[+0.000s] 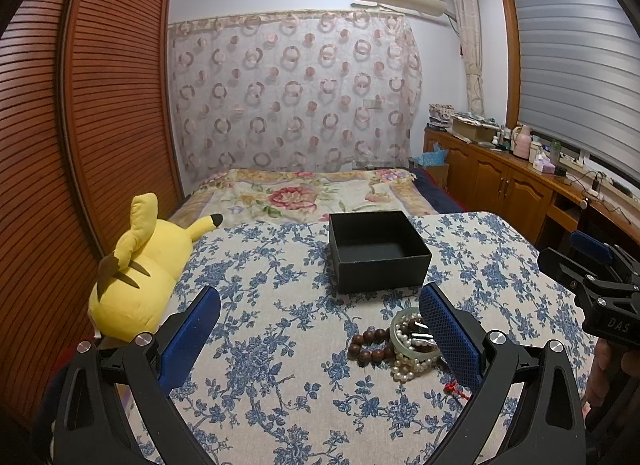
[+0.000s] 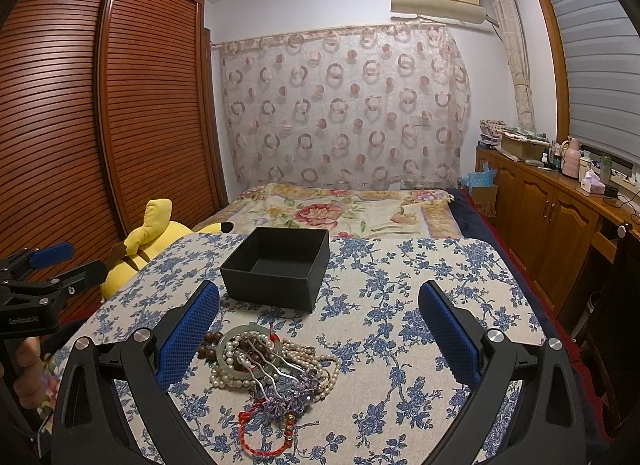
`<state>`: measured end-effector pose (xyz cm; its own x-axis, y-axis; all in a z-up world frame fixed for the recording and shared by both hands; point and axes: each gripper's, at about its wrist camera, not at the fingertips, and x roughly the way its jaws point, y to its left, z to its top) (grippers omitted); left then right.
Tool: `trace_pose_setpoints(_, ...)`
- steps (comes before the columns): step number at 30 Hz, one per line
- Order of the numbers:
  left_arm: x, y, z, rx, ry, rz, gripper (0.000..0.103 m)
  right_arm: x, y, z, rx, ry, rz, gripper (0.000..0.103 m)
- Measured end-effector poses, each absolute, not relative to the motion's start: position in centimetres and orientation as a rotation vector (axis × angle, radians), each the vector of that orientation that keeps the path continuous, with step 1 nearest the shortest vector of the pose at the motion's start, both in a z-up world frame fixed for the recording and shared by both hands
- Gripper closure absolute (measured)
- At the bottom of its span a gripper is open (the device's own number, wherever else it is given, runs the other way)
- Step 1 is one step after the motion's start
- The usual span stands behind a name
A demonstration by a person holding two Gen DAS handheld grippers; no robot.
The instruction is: Organize jewelry
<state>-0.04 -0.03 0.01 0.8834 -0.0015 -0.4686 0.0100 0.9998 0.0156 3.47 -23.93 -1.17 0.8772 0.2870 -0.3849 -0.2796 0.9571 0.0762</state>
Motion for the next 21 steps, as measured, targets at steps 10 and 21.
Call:
trace_pose_setpoints(10, -0.02, -0.03, 0.0, 0.018, 0.488, -0.006, 0.006, 3.4, -23.98, -1.08, 0.02, 0.404, 0.297, 0.002)
trace_pose_setpoints(21, -0.04, -0.04, -0.02, 0.019, 0.49, -0.006, 0.006, 3.34, -23.83, -1.25, 0.018, 0.408, 0.299, 0.002)
